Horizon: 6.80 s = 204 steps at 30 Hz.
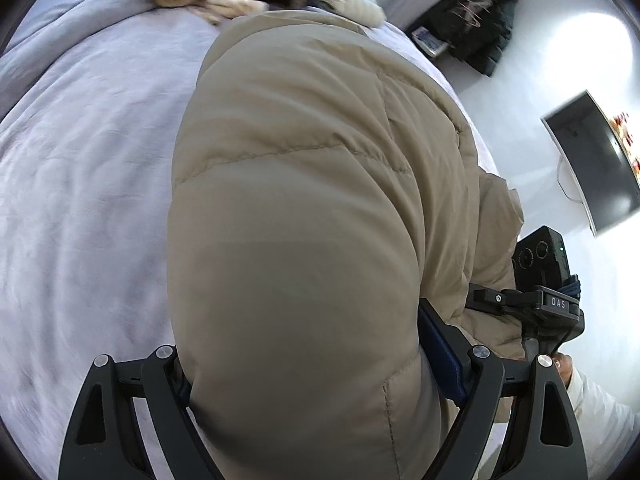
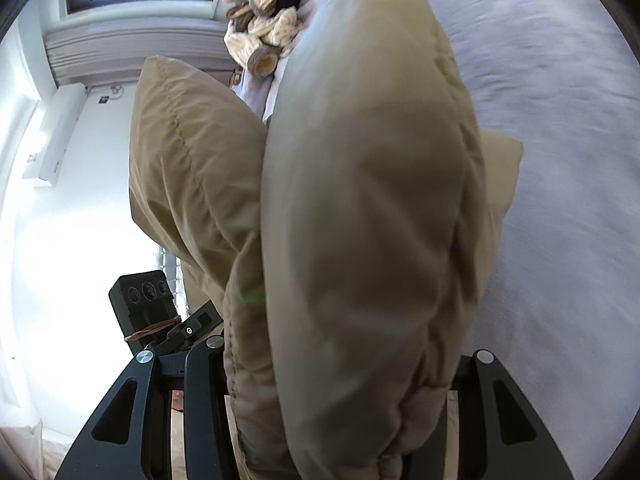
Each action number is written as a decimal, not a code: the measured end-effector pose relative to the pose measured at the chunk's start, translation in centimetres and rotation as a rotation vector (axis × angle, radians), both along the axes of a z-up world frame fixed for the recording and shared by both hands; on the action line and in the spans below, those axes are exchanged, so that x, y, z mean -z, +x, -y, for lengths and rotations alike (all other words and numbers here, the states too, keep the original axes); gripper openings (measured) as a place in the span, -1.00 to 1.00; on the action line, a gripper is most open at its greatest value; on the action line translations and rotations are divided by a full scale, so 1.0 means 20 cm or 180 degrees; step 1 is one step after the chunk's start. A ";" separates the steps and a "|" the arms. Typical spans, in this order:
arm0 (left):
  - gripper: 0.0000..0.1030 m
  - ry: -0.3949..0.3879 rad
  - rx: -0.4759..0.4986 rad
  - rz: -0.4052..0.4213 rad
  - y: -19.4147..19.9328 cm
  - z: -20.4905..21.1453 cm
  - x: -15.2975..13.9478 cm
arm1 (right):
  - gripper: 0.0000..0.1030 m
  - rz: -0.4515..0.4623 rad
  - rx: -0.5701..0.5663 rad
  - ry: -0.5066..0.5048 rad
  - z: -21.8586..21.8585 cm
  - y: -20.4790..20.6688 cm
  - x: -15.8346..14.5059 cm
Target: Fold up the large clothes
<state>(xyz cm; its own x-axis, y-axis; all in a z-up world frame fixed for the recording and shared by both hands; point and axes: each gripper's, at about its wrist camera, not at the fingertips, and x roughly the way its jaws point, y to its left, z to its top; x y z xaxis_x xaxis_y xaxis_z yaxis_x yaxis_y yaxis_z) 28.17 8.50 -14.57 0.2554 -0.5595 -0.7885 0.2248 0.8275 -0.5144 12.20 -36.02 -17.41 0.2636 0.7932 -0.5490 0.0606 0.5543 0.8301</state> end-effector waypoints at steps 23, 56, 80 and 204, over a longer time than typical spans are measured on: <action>0.87 0.0482 -0.0428 0.0344 -0.17 -0.26 -0.01 | -0.60 0.0116 0.0469 -0.1333 0.26 -0.46 -0.24; 0.91 0.0958 -0.0231 0.0353 -0.39 0.00 0.13 | -0.70 0.0233 0.0447 -0.2187 -0.26 -0.09 -0.18; 0.91 0.1092 -0.0288 0.0109 -0.49 -0.06 0.02 | -0.69 -0.0245 0.0385 -0.2370 -0.35 -0.66 -0.25; 0.97 0.1556 -0.0669 0.0539 -0.82 -0.25 -0.86 | 0.81 0.0674 0.0478 -0.3142 -0.85 -0.89 -1.21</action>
<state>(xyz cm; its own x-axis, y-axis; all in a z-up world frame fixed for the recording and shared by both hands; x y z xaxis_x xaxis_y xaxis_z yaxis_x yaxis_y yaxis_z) 11.71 13.45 2.68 0.4676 -0.0623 -0.8818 0.0754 0.9967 -0.0304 -5.67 -19.07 6.70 0.4906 -0.0375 -0.8706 0.0910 0.9958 0.0084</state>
